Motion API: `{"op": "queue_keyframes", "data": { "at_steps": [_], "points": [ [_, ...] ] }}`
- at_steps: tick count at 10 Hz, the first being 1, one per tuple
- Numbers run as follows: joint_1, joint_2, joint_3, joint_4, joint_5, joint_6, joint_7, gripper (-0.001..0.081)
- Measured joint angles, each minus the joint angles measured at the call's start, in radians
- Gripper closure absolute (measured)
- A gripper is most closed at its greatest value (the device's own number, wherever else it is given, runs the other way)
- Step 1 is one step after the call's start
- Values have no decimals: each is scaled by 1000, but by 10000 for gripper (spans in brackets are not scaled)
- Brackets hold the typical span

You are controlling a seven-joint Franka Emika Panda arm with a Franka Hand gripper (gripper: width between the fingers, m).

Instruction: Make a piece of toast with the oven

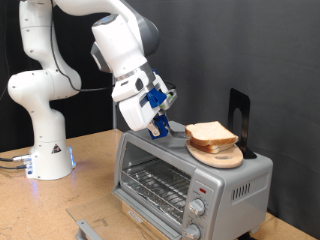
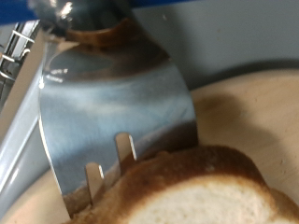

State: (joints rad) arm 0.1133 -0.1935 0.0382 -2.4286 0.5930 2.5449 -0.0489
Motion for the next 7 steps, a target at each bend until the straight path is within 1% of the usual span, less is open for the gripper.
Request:
{"op": "queue_keyframes", "data": {
  "at_steps": [7],
  "points": [
    [0, 68, 27, 61, -6, 32, 23, 443]
  ]
}}
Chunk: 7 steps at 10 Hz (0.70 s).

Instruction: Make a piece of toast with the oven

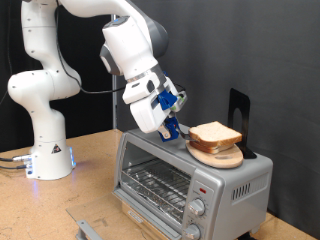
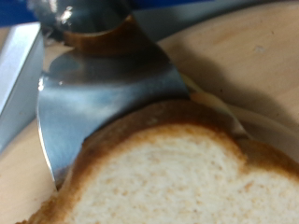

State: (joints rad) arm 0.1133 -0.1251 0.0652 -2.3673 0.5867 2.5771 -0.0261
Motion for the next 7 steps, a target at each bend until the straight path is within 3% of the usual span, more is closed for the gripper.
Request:
{"op": "queue_keyframes", "data": {
  "at_steps": [4, 7],
  "points": [
    [1, 4, 1, 2, 108, 16, -85, 443],
    [-1, -26, -16, 2, 199, -29, -168, 443]
  ]
}}
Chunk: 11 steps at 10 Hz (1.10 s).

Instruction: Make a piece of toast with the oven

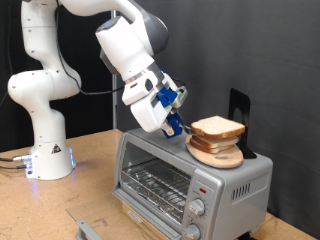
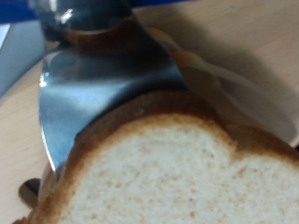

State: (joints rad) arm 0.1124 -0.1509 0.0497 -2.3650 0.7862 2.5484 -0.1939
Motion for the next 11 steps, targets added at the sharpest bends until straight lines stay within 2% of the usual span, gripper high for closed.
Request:
{"op": "queue_keyframes", "data": {
  "at_steps": [4, 5, 6, 7, 8, 9, 11],
  "points": [
    [-18, -73, -44, -14, -3, -138, -44, 443],
    [-18, -69, -41, -14, -3, -132, -40, 443],
    [-17, -68, -47, -17, 4, -152, -93, 443],
    [-18, -73, -71, -24, 14, -196, -204, 443],
    [-22, -89, -107, -39, 16, -254, -319, 443],
    [-35, -105, -141, -51, 3, -315, -391, 443],
    [-72, -128, -194, -56, -27, -400, -441, 443]
  ]
}}
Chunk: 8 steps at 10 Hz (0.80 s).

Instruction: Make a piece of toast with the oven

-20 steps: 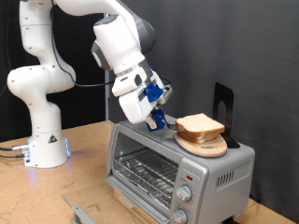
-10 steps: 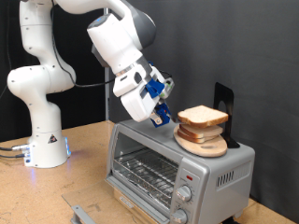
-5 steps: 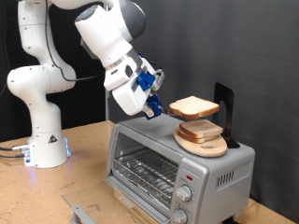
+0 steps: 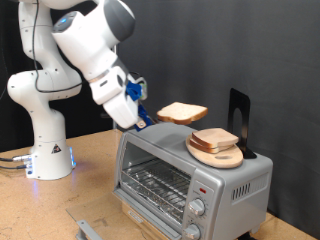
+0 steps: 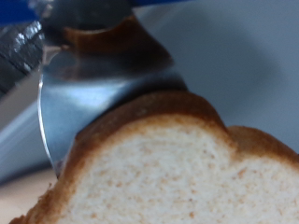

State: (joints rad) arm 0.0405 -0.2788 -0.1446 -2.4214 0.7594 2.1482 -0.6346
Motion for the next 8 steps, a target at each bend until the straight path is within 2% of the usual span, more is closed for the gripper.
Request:
{"op": "queue_keyframes", "data": {
  "at_steps": [4, 6, 8],
  "points": [
    [-75, -12, -94, 25, -79, -115, -15, 443],
    [-84, -11, -100, 27, -92, -132, -15, 443],
    [-85, -5, -116, 26, -86, -138, -55, 443]
  ]
}}
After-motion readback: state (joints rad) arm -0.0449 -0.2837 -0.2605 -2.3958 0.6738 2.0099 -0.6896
